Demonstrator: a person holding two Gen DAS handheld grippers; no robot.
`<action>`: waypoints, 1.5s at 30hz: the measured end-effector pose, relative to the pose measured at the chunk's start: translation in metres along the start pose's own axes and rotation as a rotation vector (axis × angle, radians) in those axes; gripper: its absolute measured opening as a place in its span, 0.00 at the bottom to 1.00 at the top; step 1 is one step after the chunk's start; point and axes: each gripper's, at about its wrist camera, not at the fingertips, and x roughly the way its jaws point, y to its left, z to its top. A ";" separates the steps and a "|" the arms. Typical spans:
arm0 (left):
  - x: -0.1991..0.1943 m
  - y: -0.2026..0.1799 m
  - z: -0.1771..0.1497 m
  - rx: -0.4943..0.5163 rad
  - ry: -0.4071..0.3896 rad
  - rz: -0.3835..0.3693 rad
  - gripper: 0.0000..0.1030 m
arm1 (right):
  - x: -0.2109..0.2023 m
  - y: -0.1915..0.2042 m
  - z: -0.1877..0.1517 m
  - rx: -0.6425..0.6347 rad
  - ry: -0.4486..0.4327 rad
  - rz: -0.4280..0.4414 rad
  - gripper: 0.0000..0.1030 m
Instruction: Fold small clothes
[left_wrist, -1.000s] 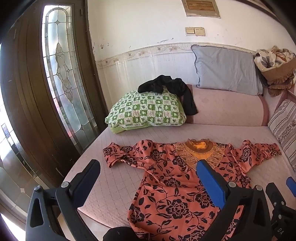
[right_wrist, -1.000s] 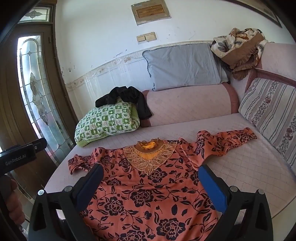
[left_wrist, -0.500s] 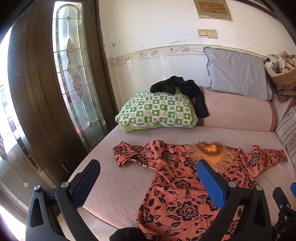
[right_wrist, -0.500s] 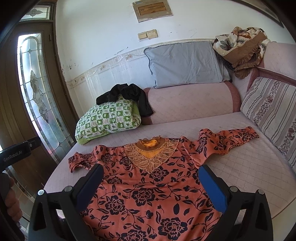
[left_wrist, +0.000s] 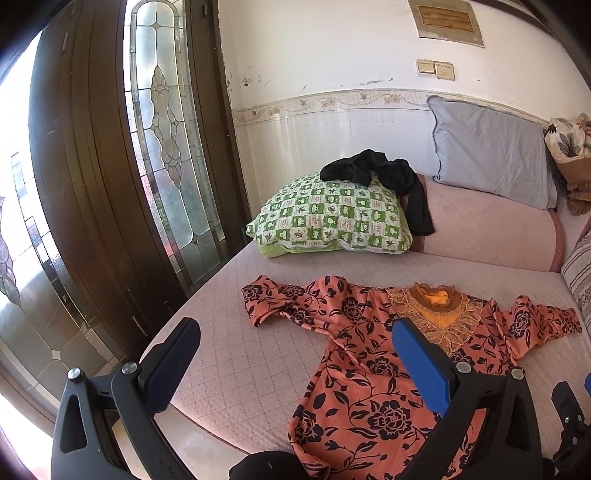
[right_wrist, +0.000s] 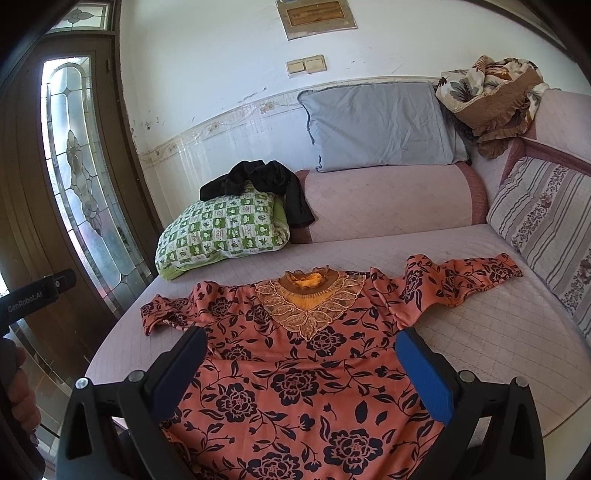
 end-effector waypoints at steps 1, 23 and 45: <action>0.000 0.000 0.000 0.001 0.000 0.000 1.00 | 0.000 0.000 0.000 -0.001 0.002 0.001 1.00; 0.007 -0.018 -0.005 0.045 0.038 -0.025 1.00 | 0.006 -0.016 -0.003 0.048 0.025 -0.004 1.00; 0.160 -0.160 -0.094 0.253 0.401 -0.313 1.00 | 0.089 -0.224 -0.033 0.495 0.167 -0.137 1.00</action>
